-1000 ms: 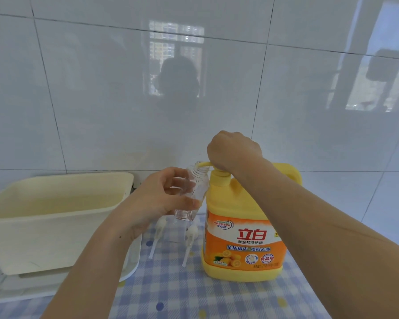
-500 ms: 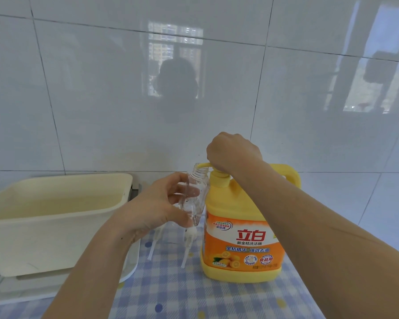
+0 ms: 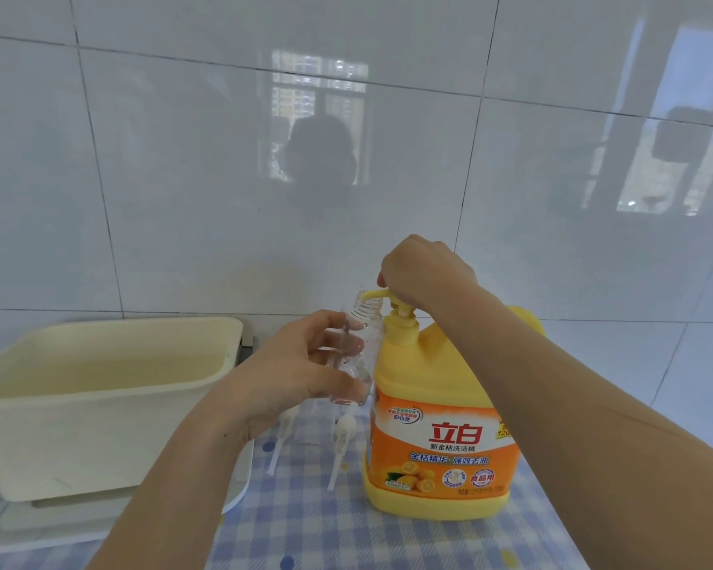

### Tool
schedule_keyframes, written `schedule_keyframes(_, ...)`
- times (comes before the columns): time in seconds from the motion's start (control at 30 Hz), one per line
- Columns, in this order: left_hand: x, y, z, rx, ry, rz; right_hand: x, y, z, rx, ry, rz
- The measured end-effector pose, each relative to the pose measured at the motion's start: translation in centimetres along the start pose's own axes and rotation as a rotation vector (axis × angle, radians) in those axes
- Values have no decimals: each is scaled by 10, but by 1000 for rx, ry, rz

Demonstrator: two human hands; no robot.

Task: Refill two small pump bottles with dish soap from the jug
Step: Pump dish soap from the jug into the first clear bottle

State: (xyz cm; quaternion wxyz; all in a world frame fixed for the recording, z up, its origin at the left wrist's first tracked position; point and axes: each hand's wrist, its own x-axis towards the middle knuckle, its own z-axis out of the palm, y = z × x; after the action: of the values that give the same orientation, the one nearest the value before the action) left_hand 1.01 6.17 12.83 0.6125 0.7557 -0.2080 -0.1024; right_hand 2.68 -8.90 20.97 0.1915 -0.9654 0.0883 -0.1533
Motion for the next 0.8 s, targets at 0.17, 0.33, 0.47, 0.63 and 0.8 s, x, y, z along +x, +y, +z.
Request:
schedule_keyframes(0.17,-2,5,0,-1,34,24,0,-3,-11,-75,74,-48)
schedule_keyframes(0.33,-2,5,0,33,103,31,2,-10,-19,-127,161,-135)
schedule_keyframes(0.47,-2,4,-1,49,133,47,4,-10,-16,-131,138,-126)
schedule_keyframes(0.63,0,3,-2,73,143,56,9,-4,-7,-82,77,-70)
schedule_keyframes(0.8,1,2,-1,79,145,60,17,1,0,-120,-4,-97)
